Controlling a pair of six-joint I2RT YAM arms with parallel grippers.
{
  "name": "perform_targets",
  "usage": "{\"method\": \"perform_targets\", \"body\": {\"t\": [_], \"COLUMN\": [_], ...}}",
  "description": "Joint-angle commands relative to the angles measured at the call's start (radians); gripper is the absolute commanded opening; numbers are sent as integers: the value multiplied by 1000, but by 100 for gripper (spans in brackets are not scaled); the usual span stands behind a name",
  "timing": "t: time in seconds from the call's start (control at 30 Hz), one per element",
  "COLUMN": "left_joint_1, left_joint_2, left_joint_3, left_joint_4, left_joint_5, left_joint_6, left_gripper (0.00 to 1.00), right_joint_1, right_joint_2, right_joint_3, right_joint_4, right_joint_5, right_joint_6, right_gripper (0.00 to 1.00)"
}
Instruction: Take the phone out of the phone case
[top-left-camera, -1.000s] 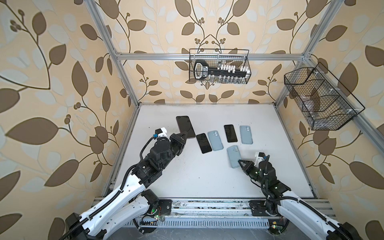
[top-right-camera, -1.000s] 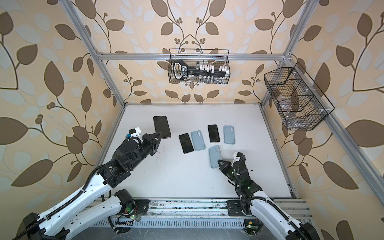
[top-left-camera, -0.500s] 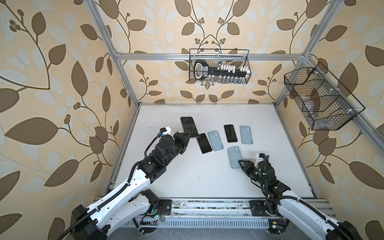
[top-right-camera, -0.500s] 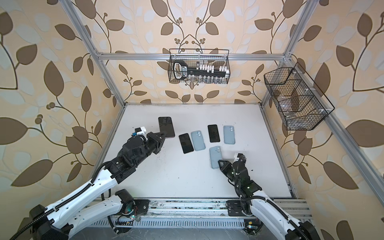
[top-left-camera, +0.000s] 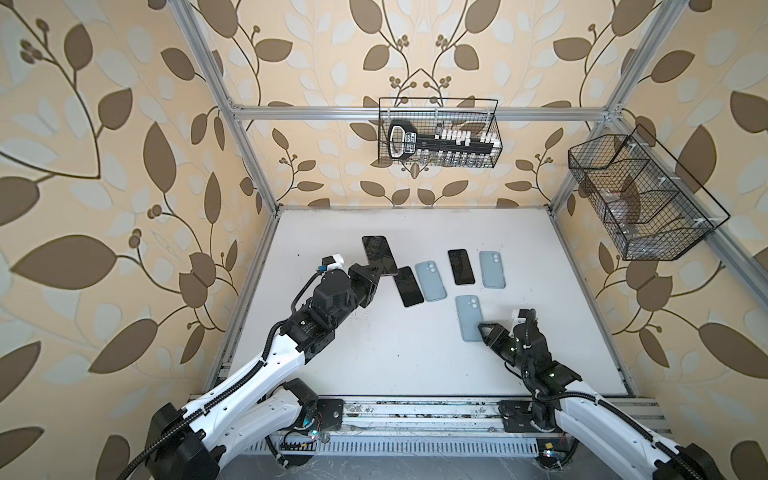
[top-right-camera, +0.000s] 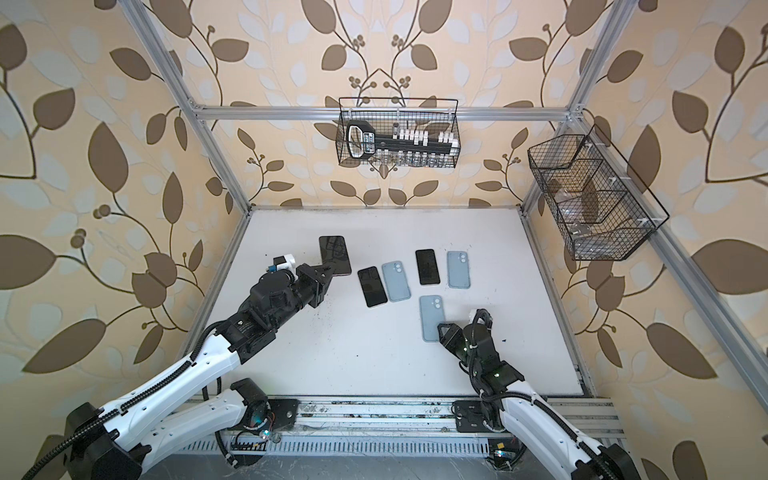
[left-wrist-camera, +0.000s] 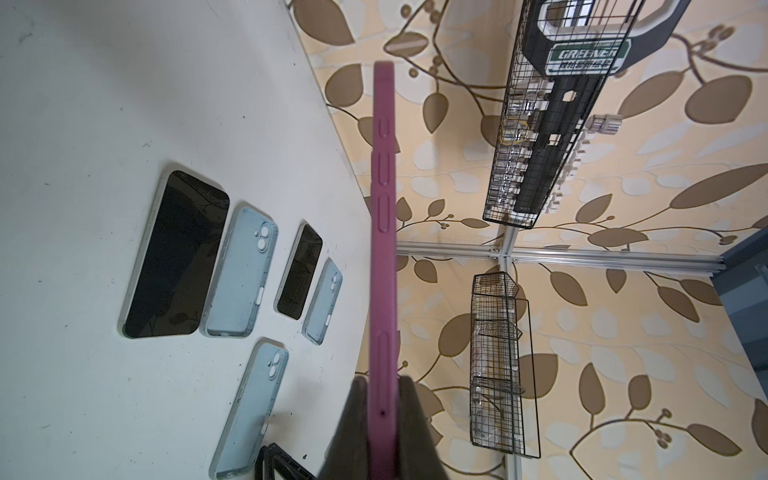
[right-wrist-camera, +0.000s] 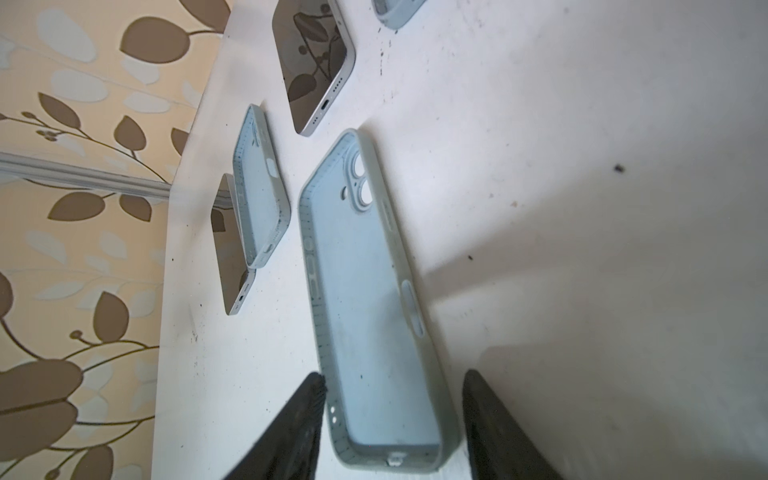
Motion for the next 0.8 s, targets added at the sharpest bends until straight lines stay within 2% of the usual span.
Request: {"method": "perform_targets", "body": {"t": [0.0,0.1,0.17,0.2,0.27,0.47,0.77], "left_joint_1": [17,26,30,32,31,38,50], "left_joint_2": [-23,-22,-20,-21,-22,-40,-63], "left_joint_3": [-7,-25,-43,-53,-72,-128,-252], "left_joint_4": [90,97,107,116,115,121,185], "left_joint_5": [10,22,35,43,59,79,33], "left_joint_6": [-3,-10,-15,-18,-19,18,74], "left_gripper": [0,0,0,0,0,0,0], "right_joint_1": [-6,-7,-6,-7,-9,-9,-17], "right_joint_2": [-13,-16,-5,9,51,165,220], "right_joint_3": [33,78,119,147,209,362,421], "right_joint_4": [-118,-158,-179,-186,-204,-209,-162], "right_joint_5": [66,85,94,98,96,82,63], "right_joint_6": [-63,-110,-145,-172,-226,-335,-390], "right_gripper": [61,67,74,80,99,100,100]}}
